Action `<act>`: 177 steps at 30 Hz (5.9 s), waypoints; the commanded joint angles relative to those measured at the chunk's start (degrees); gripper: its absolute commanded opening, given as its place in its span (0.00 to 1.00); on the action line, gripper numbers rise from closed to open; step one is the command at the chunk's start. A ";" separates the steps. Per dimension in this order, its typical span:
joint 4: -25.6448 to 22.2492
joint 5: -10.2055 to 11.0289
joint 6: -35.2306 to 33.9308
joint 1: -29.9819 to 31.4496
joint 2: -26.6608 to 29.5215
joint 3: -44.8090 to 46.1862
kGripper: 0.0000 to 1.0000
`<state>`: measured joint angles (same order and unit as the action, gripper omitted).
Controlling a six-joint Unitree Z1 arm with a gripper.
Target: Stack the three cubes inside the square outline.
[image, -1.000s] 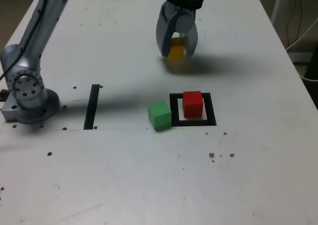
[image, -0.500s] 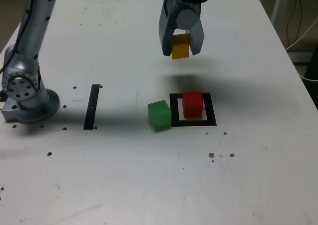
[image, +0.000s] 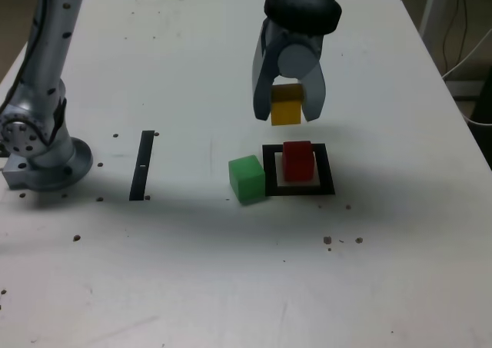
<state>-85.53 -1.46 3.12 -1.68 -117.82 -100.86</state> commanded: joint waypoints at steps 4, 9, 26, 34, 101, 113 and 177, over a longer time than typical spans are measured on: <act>0.05 -0.44 -1.82 3.22 -0.21 -0.06 0.38; 0.46 -0.56 -2.62 5.10 -1.87 -0.68 0.39; 2.73 -0.06 -2.59 5.93 -4.96 -1.33 0.39; 3.52 -0.14 -2.07 5.08 -5.34 -0.50 0.42; 15.48 -1.44 -3.57 9.59 14.92 27.78 1.00; 15.30 -1.66 -8.66 9.59 15.35 28.07 1.00; 18.21 -5.05 -16.22 6.93 4.20 29.54 0.91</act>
<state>-67.39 -6.39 -13.27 5.47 -113.30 -71.38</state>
